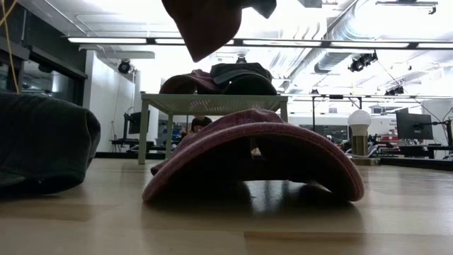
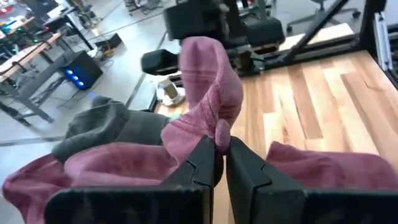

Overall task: Pick & Place hat
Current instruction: Stack the top red cap on the red cap on the shelf

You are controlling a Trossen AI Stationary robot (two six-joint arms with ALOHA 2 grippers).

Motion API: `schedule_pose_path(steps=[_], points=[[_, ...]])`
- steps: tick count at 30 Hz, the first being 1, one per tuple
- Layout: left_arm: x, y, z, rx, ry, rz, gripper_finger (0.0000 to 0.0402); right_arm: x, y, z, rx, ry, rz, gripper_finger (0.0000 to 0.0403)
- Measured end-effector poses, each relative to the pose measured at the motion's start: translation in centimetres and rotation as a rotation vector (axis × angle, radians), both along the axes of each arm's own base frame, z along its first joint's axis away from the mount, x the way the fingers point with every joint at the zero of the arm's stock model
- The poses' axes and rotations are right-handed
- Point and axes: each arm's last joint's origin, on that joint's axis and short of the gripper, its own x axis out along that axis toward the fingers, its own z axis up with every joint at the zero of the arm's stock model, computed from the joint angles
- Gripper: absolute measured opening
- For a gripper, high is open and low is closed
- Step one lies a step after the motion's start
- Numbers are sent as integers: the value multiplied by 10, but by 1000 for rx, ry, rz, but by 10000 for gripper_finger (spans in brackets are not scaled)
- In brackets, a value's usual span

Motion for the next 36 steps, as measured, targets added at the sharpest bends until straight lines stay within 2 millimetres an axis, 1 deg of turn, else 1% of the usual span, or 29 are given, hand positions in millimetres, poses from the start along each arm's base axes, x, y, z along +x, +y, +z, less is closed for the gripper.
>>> schedule_pose_path(steps=[10, 15, 18, 22, 26, 29, 31, 33, 36], points=[[-2, 3, 7, -8, -67, 61, 14, -2, -2, 2, -15, -3, -38, 75], [-2, 3, 7, 2, -75, 75, 14, -16, -4, 18, -63, -50, -103, 103], [-4, 5, 11, 35, -93, 115, 14, -26, -5, 27, -72, -62, -126, 121], [-10, 9, 29, 46, -129, 107, 14, -37, -6, 32, -65, -56, -167, 142], [-18, 16, 54, 83, -168, 103, 14, -41, -6, 31, -57, -20, -187, 155], [-25, 27, 76, 73, -214, 124, 14, -42, -7, 29, -63, 0, -218, 158], [-32, 37, 87, 69, -222, 149, 14, -43, -7, 28, -65, 12, -230, 157], [-36, 45, 94, 58, -224, 170, 14, -43, -7, 28, -64, 15, -232, 156], [-36, 57, 101, 55, -203, 185, 14, -43, -7, 28, -56, 14, -238, 158]])
